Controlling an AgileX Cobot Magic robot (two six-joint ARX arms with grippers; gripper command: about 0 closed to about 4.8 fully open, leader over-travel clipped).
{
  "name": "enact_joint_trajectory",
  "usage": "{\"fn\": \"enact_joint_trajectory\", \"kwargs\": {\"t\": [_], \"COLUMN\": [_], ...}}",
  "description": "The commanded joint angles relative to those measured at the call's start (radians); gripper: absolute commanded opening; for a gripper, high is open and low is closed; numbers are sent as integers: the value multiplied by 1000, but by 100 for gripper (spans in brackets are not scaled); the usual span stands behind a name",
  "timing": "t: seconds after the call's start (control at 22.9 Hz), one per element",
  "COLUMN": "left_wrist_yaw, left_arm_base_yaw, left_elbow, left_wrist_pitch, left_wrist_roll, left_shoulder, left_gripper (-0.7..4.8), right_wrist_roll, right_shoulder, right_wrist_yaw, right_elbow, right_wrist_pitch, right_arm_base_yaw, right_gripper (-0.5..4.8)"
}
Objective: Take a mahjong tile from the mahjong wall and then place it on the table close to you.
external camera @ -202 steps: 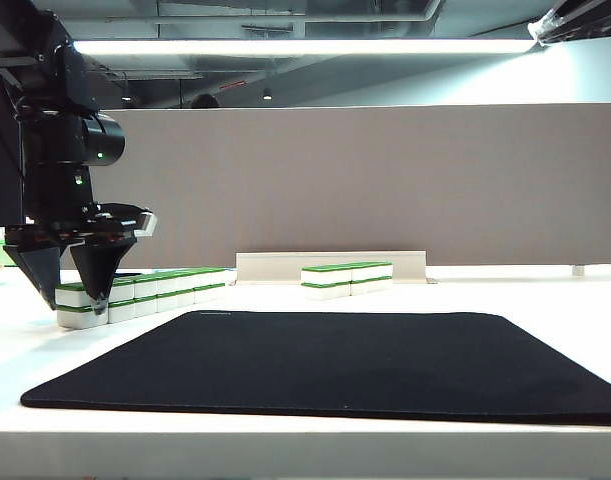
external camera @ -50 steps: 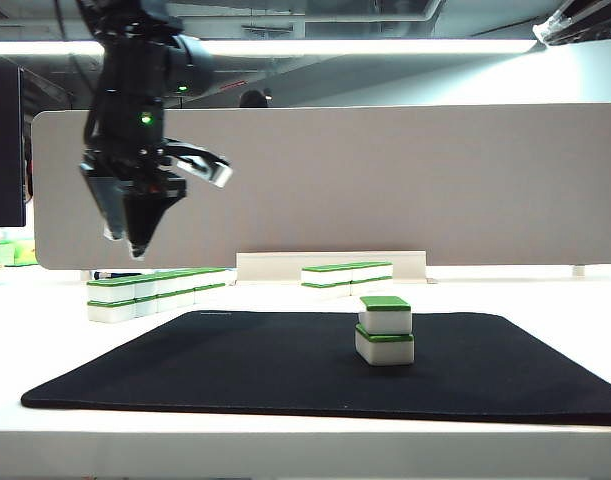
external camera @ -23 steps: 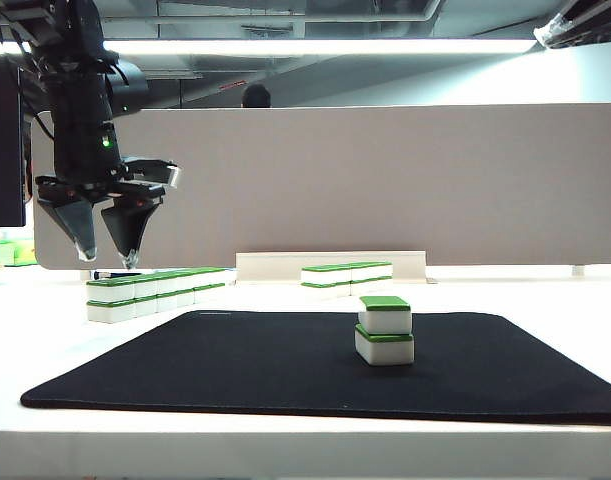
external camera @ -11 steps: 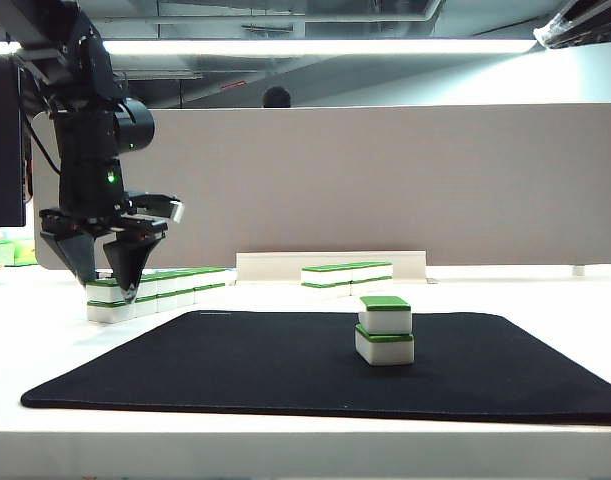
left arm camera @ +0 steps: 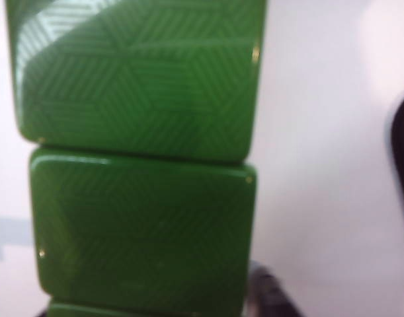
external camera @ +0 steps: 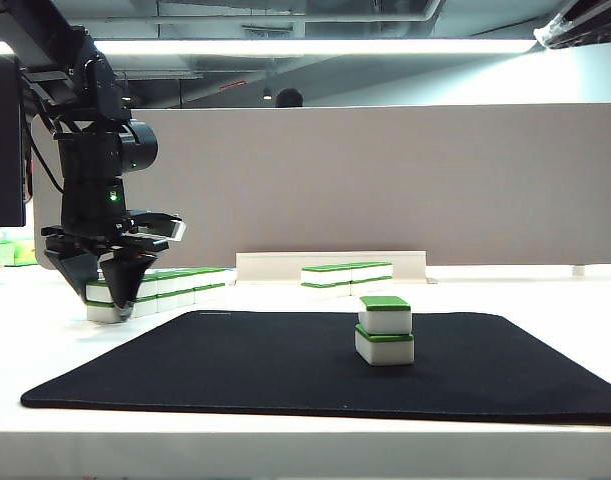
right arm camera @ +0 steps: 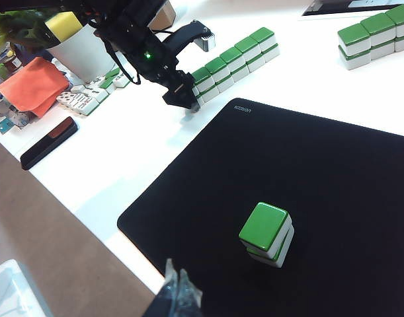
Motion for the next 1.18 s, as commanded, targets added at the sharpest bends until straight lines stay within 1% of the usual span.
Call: {"fn": "enact_joint_trajectory", "kwargs": {"t": [0.04,0.35,0.44,0.48,0.87,1.01,1.14,1.18], "left_wrist_yaw": [3,3,3,3,3,6,31,70], "left_arm_base_yaw": [-1,-1,-1,-2,-4,-10,-17,-27], "left_elbow": [3,3,3,3,5,5,5,5], "left_wrist_pitch": [5,3,-3,-14,-74,-96,-116,-138], "left_wrist_roll": [-5,-5,-6,-6,-6,-51,-70,-69], "left_shoulder": [-5,-5,-5,-5,-40,-83,-116,-136], "left_gripper": [236,231,178,169,169,169,169,169], "right_wrist_roll": [0,0,0,0,0,0,0,0], "right_shoulder": [-1,-1,-1,-1,-1,-1,-1,-1], "right_wrist_yaw": [-2,-2,-2,-2,-2,-2,-2,-2], "right_elbow": [6,6,6,6,5,6,6,6], "right_wrist_pitch": [13,13,13,13,13,13,13,13], "right_arm_base_yaw": [0,0,0,0,0,0,0,0], "right_gripper": [-1,-1,-1,-1,-1,-1,-1,-1]}}
